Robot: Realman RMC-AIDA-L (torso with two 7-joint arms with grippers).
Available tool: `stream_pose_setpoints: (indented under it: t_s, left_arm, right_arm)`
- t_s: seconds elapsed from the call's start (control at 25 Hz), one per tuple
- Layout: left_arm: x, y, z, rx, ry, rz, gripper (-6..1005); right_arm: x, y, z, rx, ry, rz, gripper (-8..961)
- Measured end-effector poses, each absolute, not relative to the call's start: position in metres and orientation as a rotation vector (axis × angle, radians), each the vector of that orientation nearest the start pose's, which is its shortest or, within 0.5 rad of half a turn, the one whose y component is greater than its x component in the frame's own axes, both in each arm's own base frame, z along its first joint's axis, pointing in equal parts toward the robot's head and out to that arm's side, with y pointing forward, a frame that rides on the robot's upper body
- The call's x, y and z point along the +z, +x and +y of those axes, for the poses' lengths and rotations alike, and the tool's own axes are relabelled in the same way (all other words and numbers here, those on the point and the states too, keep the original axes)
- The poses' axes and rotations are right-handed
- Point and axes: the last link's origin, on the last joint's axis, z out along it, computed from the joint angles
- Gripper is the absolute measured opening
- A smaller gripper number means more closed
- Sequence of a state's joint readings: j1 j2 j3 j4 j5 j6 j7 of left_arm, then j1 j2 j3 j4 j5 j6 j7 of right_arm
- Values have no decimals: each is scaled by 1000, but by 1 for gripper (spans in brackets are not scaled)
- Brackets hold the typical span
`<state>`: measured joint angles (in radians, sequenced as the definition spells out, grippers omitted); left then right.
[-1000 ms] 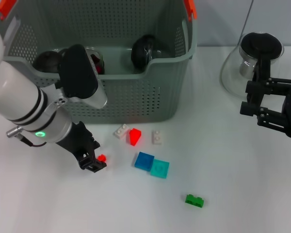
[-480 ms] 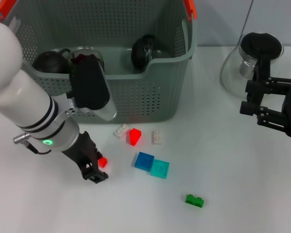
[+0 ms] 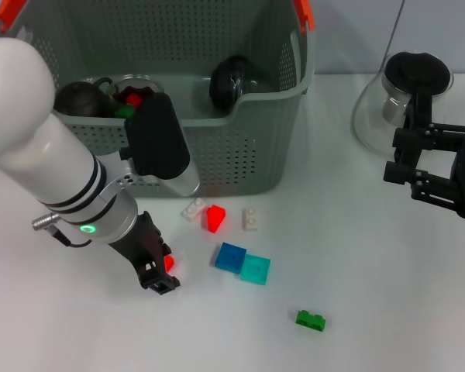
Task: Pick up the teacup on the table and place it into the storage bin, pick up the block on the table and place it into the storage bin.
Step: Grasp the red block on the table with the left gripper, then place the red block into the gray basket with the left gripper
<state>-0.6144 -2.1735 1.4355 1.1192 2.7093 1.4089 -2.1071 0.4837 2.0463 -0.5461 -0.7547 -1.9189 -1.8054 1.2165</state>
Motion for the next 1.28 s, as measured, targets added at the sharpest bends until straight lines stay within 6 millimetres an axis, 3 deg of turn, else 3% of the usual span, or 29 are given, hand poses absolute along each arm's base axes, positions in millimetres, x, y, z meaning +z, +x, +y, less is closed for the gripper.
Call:
stream_pose_setpoints:
  t_s: [0.76, 1.0, 1.08, 1.28]
  left_arm:
    - [-63, -207, 348, 734, -2795, -406, 347]
    - [-62, -206, 349, 728, -2783, -421, 350]
    - [-62, -207, 350, 731, -2781, -424, 205]
    - [-59, -207, 351, 735, -2771, -430, 205]
  right_arm:
    - [54, 260, 311, 891, -2657, 278, 518]
    - [54, 260, 311, 891, -2656, 281, 518]
    - [54, 260, 311, 892, -2656, 280, 518]
    - [54, 258, 312, 893, -2658, 272, 518]
